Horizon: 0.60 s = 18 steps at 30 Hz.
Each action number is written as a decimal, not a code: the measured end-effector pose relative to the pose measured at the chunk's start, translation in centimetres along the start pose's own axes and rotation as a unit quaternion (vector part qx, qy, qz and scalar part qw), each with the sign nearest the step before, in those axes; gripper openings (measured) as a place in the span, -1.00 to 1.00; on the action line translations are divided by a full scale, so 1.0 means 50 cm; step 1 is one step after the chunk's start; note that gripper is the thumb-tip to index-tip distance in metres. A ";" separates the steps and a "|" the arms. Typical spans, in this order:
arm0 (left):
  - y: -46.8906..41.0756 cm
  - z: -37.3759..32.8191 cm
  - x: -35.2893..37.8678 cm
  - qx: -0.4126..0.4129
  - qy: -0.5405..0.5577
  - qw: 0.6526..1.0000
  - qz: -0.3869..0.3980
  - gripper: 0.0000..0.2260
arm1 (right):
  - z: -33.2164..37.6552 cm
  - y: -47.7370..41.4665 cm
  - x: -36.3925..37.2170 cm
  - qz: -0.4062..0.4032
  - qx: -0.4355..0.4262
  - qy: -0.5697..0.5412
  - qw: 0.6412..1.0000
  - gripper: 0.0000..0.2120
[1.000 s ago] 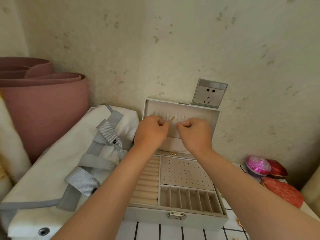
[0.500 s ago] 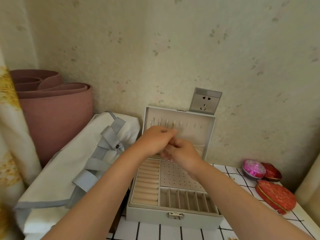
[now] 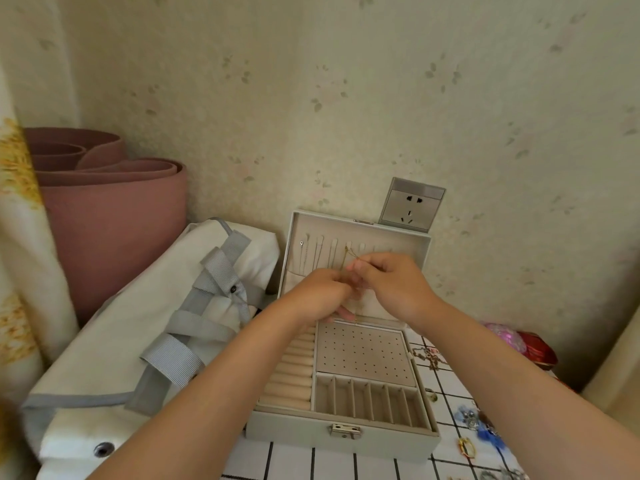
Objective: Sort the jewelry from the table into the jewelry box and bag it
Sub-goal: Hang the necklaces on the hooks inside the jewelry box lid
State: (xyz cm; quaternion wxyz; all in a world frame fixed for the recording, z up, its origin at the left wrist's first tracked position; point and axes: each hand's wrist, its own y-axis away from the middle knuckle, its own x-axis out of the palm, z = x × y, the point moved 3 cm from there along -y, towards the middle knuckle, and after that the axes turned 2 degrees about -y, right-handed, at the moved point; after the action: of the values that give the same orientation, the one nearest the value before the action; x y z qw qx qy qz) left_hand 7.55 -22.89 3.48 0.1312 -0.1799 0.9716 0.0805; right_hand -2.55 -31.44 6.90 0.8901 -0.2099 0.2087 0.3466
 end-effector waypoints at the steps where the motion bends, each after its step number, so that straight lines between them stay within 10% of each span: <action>1: 0.000 0.002 0.002 -0.001 0.015 1.000 0.012 -0.68 | -0.001 -0.002 -0.001 -0.005 -0.001 0.000 1.000 -0.82; 18: -0.003 0.005 -0.021 0.048 -0.084 0.994 -0.058 -0.89 | -0.063 0.044 0.046 0.124 0.116 0.005 0.985 -0.94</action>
State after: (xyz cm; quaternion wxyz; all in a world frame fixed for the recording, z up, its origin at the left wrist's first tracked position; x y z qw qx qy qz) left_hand 8.61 -22.65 3.51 0.2252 -0.2216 0.9479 0.0404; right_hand -3.27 -30.36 2.61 0.8575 -0.0796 0.2760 0.4268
